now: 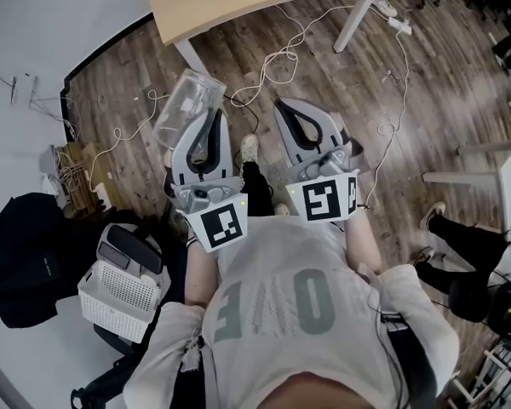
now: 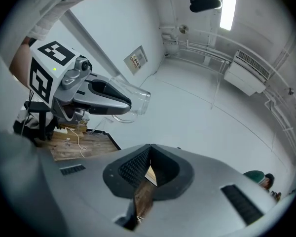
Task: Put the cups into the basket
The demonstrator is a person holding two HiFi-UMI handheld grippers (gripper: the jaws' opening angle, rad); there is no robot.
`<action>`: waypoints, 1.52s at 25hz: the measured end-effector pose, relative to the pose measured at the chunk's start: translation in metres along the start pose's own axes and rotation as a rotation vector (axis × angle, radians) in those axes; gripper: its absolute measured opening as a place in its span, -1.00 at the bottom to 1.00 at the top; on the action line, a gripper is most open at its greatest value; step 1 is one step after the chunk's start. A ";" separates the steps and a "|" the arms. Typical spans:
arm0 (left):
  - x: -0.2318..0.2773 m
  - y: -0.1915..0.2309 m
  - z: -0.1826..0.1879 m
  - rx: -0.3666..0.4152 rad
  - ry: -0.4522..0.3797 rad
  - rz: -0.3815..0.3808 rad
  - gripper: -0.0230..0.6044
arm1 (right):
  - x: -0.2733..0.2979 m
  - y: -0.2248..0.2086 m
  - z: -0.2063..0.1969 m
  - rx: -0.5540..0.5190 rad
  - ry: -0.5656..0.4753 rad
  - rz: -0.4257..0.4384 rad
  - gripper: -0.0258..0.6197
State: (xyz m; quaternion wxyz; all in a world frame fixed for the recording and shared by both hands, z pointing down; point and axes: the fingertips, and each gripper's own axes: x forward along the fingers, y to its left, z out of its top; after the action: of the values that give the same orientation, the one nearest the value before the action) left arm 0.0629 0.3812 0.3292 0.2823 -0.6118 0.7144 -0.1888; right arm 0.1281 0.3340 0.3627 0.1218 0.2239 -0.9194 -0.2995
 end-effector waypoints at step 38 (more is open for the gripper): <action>0.311 0.142 -0.147 -0.105 -0.123 -0.118 -0.80 | 0.333 -0.128 -0.034 0.017 0.114 -0.057 -0.92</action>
State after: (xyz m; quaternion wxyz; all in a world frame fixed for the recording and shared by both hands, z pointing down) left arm -0.1680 0.0908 0.3011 0.2817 -0.6774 0.6671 -0.1294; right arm -0.1064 0.0629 0.3420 0.1633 0.2676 -0.9069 -0.2816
